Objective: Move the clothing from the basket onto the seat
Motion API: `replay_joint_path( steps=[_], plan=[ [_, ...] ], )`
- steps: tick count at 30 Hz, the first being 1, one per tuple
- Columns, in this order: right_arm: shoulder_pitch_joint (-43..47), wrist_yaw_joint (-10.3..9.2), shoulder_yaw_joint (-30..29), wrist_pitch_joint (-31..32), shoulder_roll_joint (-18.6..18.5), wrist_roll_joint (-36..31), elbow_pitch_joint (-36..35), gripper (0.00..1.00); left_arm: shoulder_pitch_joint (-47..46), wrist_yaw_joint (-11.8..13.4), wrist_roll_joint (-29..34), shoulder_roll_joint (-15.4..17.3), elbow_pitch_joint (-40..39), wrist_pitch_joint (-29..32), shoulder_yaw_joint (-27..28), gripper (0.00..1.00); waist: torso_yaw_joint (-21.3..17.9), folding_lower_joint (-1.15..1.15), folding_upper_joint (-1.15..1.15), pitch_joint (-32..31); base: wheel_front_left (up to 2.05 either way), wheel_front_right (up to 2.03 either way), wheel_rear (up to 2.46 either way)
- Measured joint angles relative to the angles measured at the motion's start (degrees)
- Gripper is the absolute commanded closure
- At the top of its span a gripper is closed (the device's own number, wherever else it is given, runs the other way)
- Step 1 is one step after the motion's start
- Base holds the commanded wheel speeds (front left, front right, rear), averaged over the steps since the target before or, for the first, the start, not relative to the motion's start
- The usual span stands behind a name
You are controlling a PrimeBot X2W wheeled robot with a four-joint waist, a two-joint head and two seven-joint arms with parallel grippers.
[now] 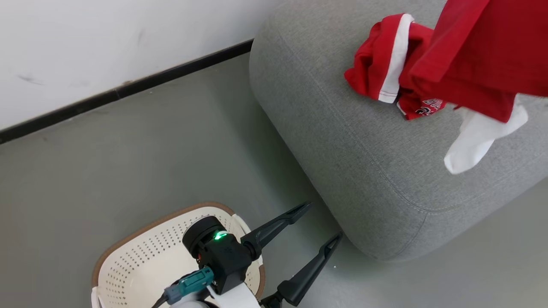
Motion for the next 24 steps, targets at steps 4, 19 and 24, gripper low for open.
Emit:
replay_joint_path(
  steps=[4, 19, 24],
  plan=[
    [-2.85, 0.00, -0.44, 0.40, -0.80, 0.19, 1.24, 1.00, -0.01, 0.23, 0.00, 0.18, -0.47, 0.07, 0.01, 0.00, 0.65, 0.00, 0.00, 1.11, 0.00, 0.00, 0.00],
    [-14.73, 0.00, -0.45, 2.00, -5.16, 0.53, 9.93, 1.00, -2.15, 0.23, 1.10, 2.11, -2.85, 2.58, 0.14, 0.00, 2.84, 0.00, 0.00, 7.55, 0.00, 0.00, 0.00],
    [-19.23, 0.00, -0.15, 2.15, -6.19, 0.53, 11.60, 1.00, -2.26, 0.37, 1.36, 2.64, -3.83, 3.11, 0.24, 0.00, 3.52, 0.00, 0.00, 9.64, 0.00, 0.00, 0.00]
  ],
)
